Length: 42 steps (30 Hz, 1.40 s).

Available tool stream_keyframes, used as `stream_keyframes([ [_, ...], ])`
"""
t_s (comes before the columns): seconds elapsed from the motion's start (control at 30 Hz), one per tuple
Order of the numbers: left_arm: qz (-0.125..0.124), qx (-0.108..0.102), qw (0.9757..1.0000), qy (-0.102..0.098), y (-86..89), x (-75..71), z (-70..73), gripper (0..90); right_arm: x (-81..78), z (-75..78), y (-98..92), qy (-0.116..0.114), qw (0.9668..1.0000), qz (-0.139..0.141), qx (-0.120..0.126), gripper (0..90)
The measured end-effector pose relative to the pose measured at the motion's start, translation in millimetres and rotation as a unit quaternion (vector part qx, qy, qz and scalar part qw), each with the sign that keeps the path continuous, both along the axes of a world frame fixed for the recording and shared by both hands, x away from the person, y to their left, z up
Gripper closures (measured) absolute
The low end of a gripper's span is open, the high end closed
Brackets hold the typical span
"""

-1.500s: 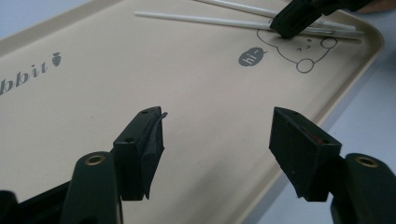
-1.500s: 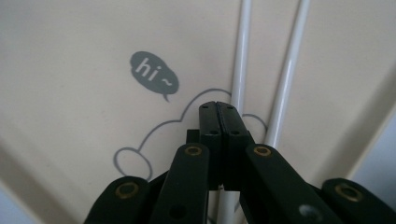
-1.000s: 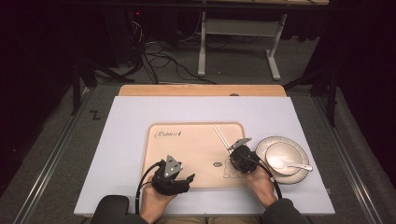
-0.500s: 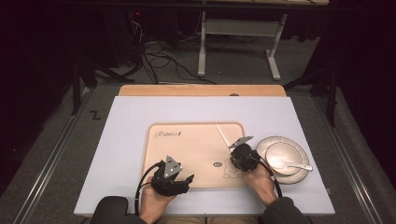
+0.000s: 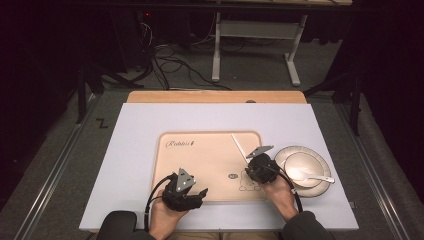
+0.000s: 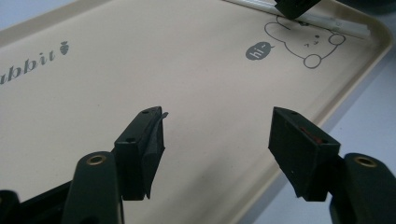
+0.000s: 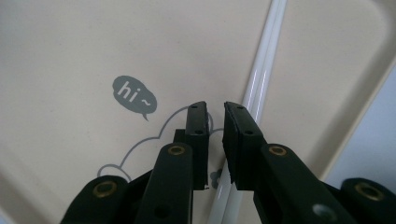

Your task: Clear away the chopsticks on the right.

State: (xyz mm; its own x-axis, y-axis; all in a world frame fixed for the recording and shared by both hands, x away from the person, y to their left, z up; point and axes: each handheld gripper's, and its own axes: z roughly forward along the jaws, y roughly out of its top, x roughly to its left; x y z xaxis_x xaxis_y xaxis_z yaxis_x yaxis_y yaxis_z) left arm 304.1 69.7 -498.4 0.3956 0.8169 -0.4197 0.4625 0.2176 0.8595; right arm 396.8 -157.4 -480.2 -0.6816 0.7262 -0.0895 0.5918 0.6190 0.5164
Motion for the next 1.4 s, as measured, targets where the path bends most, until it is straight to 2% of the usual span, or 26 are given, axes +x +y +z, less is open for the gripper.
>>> stream_keyframes([
  [0.13, -0.003, 0.006, 1.0000, -0.002, -0.4, -0.5, -0.3, 35.9, -2.3, 4.6, -0.9, -0.002, 1.0000, 0.008, 0.000, 80.1],
  [0.33, -0.007, 0.013, 0.9999, -0.002, -2.5, -1.4, -2.4, 35.5, -7.2, 13.1, -3.5, -0.007, 0.9997, 0.015, 0.017, 79.0],
  [0.7, -0.015, 0.011, 0.9998, -0.006, -3.1, -3.0, -1.3, 35.3, -13.5, 21.0, -7.1, -0.007, 0.9990, 0.023, 0.037, 76.8],
  [0.97, -0.025, 0.014, 0.9996, -0.008, -6.6, -3.1, -2.0, 34.9, -17.0, 30.4, -18.2, -0.010, 0.9983, 0.018, 0.054, 74.8],
  [1.13, -0.030, 0.012, 0.9994, -0.009, -8.8, -1.7, -1.8, 34.8, -20.0, 35.4, -24.6, -0.011, 0.9982, 0.016, 0.057, 73.9],
  [1.4, -0.042, 0.012, 0.9990, -0.009, -13.5, 0.0, -1.5, 35.0, -26.4, 45.7, -38.7, -0.019, 0.9973, 0.001, 0.070, 72.9],
])
